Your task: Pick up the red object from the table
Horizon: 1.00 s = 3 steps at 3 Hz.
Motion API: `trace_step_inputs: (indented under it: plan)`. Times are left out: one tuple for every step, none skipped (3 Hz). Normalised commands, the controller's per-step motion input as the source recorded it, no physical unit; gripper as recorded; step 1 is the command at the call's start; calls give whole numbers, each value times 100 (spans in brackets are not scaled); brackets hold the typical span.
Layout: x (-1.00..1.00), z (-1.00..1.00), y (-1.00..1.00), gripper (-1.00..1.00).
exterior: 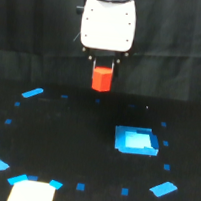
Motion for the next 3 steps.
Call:
trace_step_inputs:
  plan:
    - [-12,7,2,-100]
    - [-13,12,10,-100]
    - [-8,30,-6,-100]
